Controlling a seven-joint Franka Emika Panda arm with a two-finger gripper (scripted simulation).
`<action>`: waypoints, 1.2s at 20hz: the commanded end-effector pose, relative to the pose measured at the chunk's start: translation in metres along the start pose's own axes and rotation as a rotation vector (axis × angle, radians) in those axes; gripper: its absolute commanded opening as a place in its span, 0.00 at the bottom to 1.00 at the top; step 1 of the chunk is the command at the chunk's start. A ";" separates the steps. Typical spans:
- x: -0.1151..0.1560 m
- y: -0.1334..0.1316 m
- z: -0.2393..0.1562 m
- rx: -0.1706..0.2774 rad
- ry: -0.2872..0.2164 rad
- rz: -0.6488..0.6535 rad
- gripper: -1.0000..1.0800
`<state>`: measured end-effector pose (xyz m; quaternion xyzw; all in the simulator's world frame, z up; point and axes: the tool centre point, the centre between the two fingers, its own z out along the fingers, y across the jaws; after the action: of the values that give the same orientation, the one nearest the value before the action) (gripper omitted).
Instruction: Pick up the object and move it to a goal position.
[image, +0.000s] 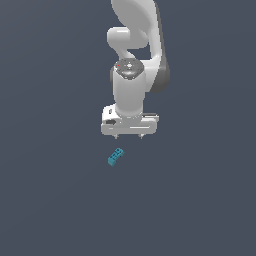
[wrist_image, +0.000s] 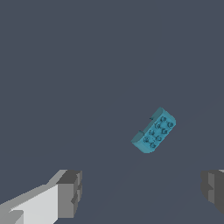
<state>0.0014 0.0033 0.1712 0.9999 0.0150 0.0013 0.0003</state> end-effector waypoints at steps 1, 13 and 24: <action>0.000 0.000 0.000 0.000 0.000 0.000 0.96; 0.006 -0.007 -0.015 -0.025 0.027 -0.021 0.96; 0.008 0.002 0.002 -0.014 0.021 0.082 0.96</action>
<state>0.0091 0.0042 0.1738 0.9998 -0.0136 0.0127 0.0079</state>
